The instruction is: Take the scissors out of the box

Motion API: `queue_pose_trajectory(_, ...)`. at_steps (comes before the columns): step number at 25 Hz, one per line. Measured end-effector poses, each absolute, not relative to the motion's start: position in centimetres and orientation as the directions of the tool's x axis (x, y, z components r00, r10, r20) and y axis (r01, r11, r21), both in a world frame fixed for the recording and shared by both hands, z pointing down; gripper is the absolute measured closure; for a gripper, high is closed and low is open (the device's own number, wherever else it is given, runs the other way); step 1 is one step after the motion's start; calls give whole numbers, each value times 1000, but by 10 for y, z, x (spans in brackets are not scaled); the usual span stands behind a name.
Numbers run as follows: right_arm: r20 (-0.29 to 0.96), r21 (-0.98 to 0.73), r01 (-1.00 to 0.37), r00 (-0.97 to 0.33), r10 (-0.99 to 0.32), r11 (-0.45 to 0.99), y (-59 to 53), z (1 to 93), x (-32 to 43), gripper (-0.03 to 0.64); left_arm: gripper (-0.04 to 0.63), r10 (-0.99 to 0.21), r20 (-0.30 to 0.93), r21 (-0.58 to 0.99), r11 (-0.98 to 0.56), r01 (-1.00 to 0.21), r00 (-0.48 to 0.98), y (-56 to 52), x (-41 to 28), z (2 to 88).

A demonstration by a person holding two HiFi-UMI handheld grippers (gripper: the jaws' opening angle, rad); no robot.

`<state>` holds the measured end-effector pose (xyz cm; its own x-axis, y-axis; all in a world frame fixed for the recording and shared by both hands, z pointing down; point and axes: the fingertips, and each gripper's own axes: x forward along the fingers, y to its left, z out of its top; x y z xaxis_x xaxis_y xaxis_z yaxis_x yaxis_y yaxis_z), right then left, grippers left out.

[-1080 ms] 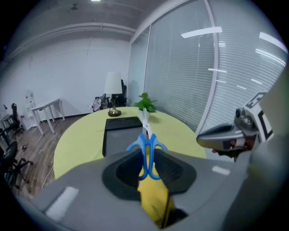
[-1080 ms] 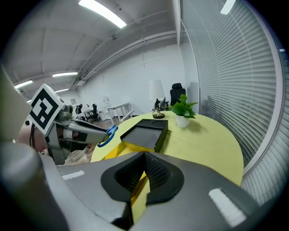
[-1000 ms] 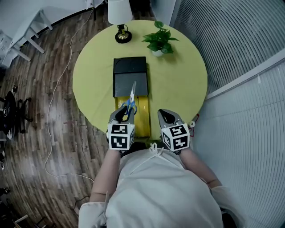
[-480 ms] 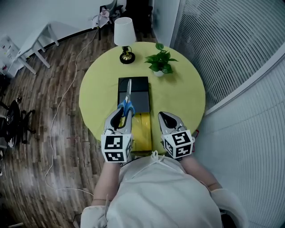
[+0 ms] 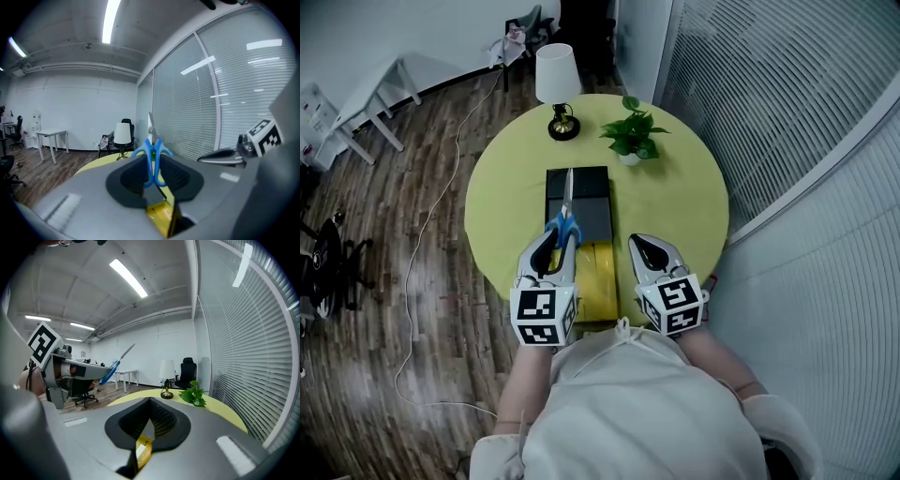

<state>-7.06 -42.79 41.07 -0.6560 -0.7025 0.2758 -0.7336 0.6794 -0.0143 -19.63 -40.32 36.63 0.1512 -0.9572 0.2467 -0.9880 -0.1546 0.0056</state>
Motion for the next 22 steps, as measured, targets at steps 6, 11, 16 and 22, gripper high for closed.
queue_pose_trajectory(6,295,-28,-742,-646,-704,670,-427,417,-71,618,503,-956,250,7,-156,-988,153,-401,-196,369)
queue_pose_trajectory(11,310,-40,-743,-645,-698,669,-426,421,-72,618,503,-955,255,21,-154,-988,154,-397,-195,373)
queue_pose_trajectory(16,314,-35,-741,-645,-697,670,-426,420,-73,618,503,-956,250,11,-156,-988,154,-397,-193,372)
queue_pose_trajectory(22,323,-42,-742,-643,-694,669,-430,426,-73,618,503,-953,260,13,-161,-987,159,-400,-192,377)
